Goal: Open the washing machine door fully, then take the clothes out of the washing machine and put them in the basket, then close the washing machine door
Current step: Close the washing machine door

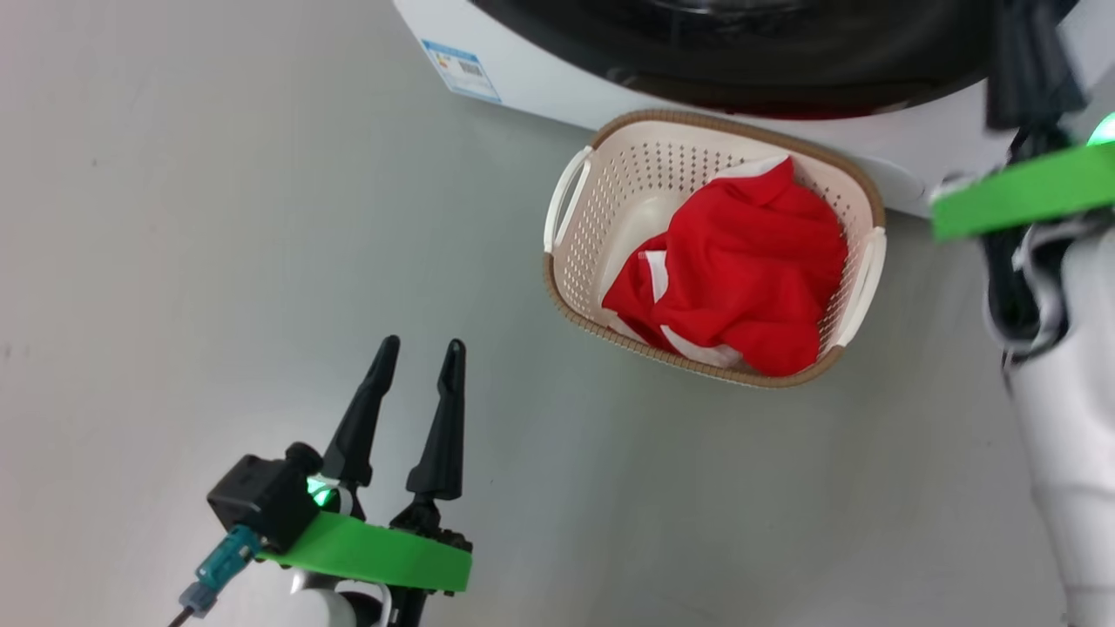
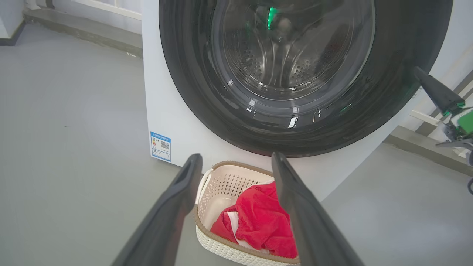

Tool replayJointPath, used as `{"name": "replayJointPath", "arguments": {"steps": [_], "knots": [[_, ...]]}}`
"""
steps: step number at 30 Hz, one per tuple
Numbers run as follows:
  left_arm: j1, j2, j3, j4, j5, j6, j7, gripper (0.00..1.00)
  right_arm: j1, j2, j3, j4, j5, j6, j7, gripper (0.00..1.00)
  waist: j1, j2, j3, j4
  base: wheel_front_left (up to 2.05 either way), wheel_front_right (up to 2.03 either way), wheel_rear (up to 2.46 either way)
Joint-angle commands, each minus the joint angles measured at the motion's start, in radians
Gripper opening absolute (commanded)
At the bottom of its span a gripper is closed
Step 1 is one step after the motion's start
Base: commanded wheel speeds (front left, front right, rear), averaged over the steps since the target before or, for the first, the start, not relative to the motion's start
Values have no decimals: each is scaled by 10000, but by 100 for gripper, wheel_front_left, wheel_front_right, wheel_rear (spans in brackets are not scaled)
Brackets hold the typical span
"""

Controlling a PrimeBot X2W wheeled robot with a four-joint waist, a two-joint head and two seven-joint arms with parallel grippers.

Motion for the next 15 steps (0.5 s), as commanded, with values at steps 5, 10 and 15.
{"name": "replayJointPath", "arguments": {"steps": [5,10,15], "knots": [[347,162,748,166,521,-322,-49,100,1546,71,505,-540,209,-9,-51,51,0,0,-851,-422,0,0,0],[591,162,1096,449,805,-505,-49,100,2775,5,596,-757,326,-9,-51,100,0,0,-1384,-724,0,0,0],[756,162,1313,732,1066,-679,-49,100,3715,27,594,-970,375,-9,-51,100,0,0,-1756,-1000,0,0,0]]}}
